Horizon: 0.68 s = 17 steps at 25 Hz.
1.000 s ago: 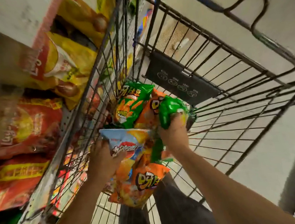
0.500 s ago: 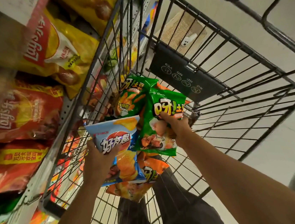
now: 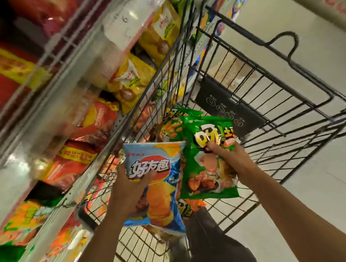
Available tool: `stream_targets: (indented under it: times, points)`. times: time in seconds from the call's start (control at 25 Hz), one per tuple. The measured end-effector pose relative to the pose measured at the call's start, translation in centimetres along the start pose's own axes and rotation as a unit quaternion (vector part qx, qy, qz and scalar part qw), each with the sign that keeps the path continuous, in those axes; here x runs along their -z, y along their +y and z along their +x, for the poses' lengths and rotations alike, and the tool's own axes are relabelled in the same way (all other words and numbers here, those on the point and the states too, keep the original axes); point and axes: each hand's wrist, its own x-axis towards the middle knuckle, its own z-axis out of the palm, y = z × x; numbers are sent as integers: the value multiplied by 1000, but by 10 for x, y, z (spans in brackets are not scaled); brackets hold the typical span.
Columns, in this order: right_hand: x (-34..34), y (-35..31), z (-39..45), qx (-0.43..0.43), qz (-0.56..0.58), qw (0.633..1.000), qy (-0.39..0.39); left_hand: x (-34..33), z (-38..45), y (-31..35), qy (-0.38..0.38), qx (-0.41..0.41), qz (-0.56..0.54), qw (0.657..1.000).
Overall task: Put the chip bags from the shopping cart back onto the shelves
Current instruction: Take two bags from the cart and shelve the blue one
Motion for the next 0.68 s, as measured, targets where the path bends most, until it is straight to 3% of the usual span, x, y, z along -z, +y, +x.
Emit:
stream_targets:
  times: [0.24,0.4,0.56,0.68]
  points:
    - [4,-11,-82,104,56,989,-83,15,-79,-3,42,-69,-135,988]
    - [-14,2,-151,179,61,971,-149,38,-152,-38,64,-151,-203,965]
    - [-39,27,-239,252,20,940,-229,78,-260,-92,114,-220,-251,936]
    - [-65,37,-309,308,-28,911,-271,117,-344,-128,194,-256,-270,908]
